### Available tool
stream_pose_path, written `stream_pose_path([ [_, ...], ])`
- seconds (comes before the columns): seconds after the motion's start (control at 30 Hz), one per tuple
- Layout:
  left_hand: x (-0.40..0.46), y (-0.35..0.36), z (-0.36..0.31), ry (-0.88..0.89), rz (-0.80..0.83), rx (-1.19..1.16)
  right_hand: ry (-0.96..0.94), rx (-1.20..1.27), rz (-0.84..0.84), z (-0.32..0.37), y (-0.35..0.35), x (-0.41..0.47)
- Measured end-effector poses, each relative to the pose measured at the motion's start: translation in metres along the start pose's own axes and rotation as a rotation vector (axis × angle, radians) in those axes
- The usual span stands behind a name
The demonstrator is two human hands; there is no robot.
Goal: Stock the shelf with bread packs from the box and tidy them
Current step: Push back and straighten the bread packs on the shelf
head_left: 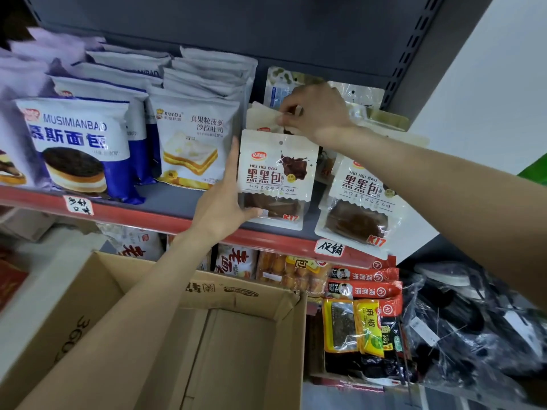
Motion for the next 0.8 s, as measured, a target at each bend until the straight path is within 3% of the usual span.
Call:
stream_pose_path([
  [0.2,0.006,-0.001,-0.002,0.024,0.031,0.011,-0.035,-0.13,0.056,0.011,-0.001,0.01],
  [0.6,0.014,0.009,0.003,0.035,-0.016,-0.139,-0.077,-0.119,0.186,0.012,0.002,0.012],
  [0.8,0.011,0.012,0.005,0.01,-0.006,-0.176,-0.076,-0.088,0.118,0.009,-0.001,0.009],
])
Point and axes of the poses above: each hand's wrist, its own x-axis towards the middle knuckle, its own y-axis out of the palm, z = x × y, the point moved 9 cm from there along x, towards the middle knuckle, and after that the axes turned 9 degrees about x, right-handed, at the moved point
